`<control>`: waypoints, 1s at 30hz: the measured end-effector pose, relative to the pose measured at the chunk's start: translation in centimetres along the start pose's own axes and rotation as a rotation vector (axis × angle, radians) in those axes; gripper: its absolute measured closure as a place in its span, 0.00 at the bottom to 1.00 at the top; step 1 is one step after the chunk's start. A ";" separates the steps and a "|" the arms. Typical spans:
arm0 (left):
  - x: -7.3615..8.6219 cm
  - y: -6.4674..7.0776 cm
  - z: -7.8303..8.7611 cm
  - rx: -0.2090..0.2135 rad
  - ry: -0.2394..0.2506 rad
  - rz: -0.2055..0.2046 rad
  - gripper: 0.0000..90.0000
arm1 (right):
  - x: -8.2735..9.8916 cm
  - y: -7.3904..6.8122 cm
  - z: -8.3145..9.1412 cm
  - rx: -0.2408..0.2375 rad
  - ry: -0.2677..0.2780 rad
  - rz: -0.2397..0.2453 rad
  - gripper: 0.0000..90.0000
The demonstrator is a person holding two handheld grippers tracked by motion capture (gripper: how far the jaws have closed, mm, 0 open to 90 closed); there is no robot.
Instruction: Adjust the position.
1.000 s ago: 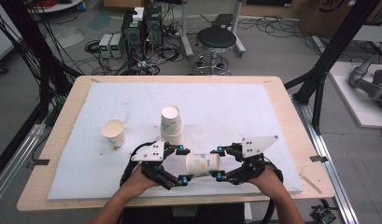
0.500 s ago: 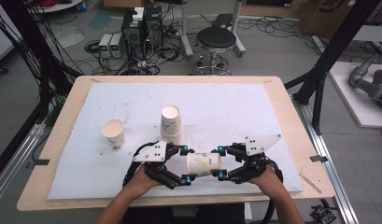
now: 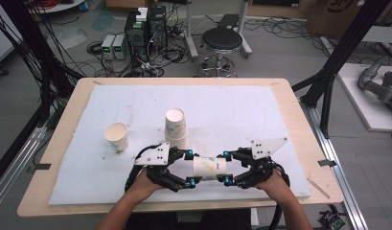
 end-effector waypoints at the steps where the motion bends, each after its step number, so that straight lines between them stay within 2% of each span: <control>1: 0.0 0.0 0.0 0.000 -0.006 0.002 0.36 | 0.0 0.0 0.0 0.000 -0.002 -0.003 0.42; 5: -0.2 0.1 0.2 0.002 -0.020 0.011 0.37 | 0.0 -0.2 -0.1 0.003 -0.023 -0.001 0.41; 8: -0.5 0.1 0.3 -0.010 -0.047 0.025 0.38 | -0.3 -0.3 -0.2 0.042 -0.035 -0.019 0.23; 10: -0.7 0.0 0.4 -0.021 -0.087 0.034 0.38 | -0.5 -0.3 -0.1 0.065 -0.056 -0.010 0.22; 13: -1.1 -0.1 0.7 -0.033 -0.173 0.049 0.38 | -0.8 -0.6 0.0 0.104 -0.089 0.032 0.22; 16: -1.6 -0.2 0.7 -0.038 -0.250 0.068 0.38 | -1.2 -0.8 -0.3 0.139 -0.142 0.096 0.22; 19: -2.1 -0.4 0.7 -0.044 -0.323 0.069 0.39 | -1.5 -1.0 -0.9 0.170 -0.201 0.165 0.22; 26: -3.1 -0.5 0.3 -0.054 -0.451 0.060 0.39 | -2.3 -1.2 -2.1 0.192 -0.300 0.271 0.22; 30: -3.4 -0.6 0.2 -0.065 -0.503 0.063 0.39 | -2.7 -1.2 -2.6 0.191 -0.332 0.302 0.22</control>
Point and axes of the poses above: each handheld gripper's, and its own axes: z roughly backward along the jaws, x roughly out of its underside, y roughly to its right, the point moved 3 cm from there along -z, roughly forward along the jaws, and after that the axes turned 12 degrees about x, right-handed, at the moved point
